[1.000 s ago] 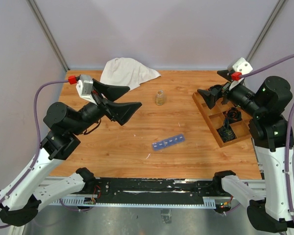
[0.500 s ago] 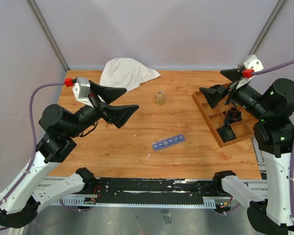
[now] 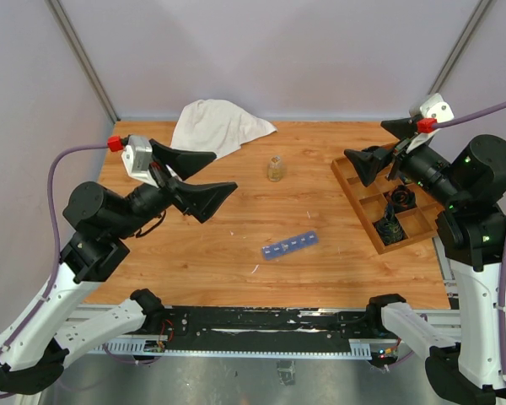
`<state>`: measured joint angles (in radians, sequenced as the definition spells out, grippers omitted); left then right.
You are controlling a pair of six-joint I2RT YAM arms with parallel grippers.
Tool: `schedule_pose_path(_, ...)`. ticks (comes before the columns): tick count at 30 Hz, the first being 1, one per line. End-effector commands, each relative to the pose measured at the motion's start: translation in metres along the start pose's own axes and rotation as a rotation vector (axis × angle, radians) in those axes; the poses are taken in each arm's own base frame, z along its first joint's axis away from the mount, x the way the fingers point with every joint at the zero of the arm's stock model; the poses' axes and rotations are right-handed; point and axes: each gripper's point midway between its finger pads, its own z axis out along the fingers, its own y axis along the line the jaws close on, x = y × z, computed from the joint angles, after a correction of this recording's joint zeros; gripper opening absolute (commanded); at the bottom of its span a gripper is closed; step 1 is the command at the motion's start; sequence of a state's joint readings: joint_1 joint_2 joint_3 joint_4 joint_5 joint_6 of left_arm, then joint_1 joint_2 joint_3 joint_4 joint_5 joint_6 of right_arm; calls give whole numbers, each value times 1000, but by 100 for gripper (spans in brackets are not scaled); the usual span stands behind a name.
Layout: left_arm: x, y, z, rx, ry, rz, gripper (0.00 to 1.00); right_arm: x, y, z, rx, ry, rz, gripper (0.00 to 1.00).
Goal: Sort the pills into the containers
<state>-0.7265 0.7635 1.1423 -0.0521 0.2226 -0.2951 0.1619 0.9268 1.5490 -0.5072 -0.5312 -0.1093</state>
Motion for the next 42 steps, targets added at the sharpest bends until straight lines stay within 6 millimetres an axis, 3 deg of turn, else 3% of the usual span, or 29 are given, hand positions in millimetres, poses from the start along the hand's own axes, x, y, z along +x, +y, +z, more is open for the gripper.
schedule_pose_path(1, -4, -3, -3, 18, -12, 19, 99, -5, -10, -7, 54, -6, -18, 98)
schedule_pose_path(42, 3, -2, -5, 20, 6, 30, 99, 4, -19, -6, 89, 21, -35, 98)
